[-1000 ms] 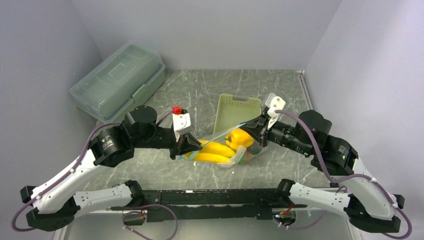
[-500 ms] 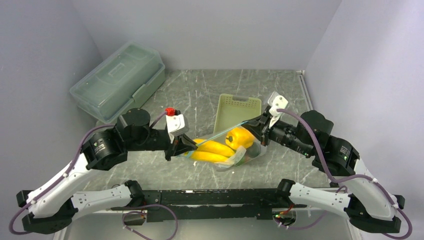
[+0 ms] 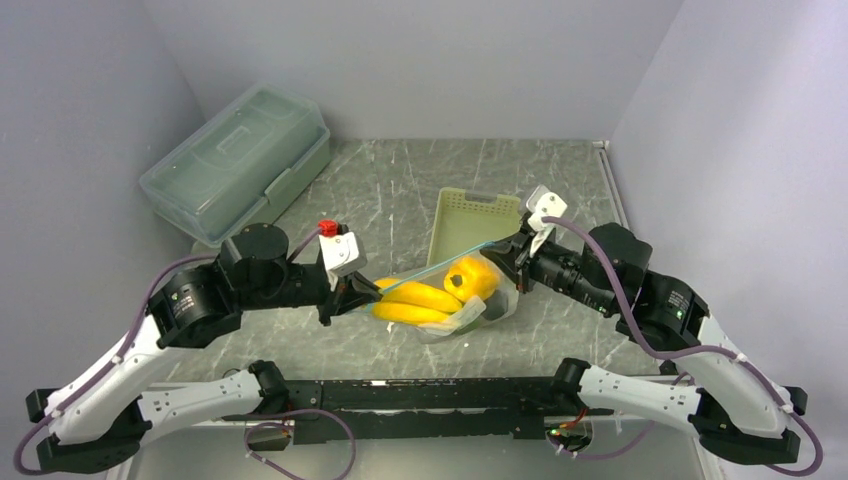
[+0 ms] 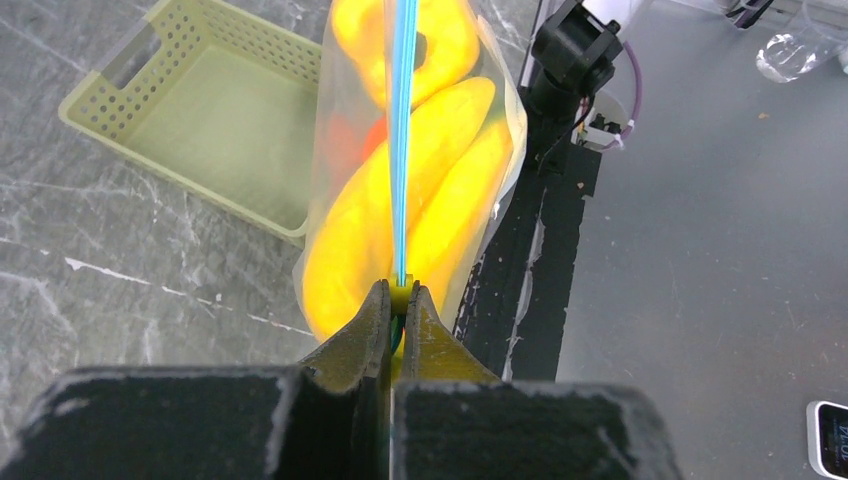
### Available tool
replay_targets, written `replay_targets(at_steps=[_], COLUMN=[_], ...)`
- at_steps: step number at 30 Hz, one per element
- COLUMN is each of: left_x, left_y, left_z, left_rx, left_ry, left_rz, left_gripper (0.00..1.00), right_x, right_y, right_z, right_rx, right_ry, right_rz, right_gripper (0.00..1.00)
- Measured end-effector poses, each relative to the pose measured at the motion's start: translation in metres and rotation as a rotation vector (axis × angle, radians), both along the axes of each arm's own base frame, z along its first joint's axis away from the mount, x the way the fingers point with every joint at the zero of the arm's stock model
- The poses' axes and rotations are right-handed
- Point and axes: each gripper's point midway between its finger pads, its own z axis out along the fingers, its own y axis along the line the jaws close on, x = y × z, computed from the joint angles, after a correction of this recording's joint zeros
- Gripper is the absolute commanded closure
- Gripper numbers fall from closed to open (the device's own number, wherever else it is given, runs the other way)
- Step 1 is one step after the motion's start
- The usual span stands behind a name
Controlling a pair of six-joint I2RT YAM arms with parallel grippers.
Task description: Place the food in the zip-top bag and seal the zipper
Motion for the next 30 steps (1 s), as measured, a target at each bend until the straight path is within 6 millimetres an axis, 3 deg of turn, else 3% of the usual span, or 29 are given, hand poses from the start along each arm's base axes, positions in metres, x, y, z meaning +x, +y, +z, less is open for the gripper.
replay_targets(at_steps=[16,20,30], left_x=[-0.005,-0.01,-0.008], left_y=[0.03,0.042,0.047], left_z=[-0.014,-0.016,-0.009], left_rx=[0.072,0.086,0.068], left_ry=[0.024,0.038,0.029], left_rz=[0.075,0.097,0.13], left_gripper=[1.0,1.0,1.0], right_x=[0.012,0.017,0.018], right_y=[-0.006,-0.016,-0.016], right_z=[-0.034,-0.031,-0.03], right_rx=[-0.036,-0.021,0.005], right_ry=[0.045,0.036,0.054], right_rz=[-0.093,-0.149,-0.173], right_gripper=[1.0,1.0,1.0])
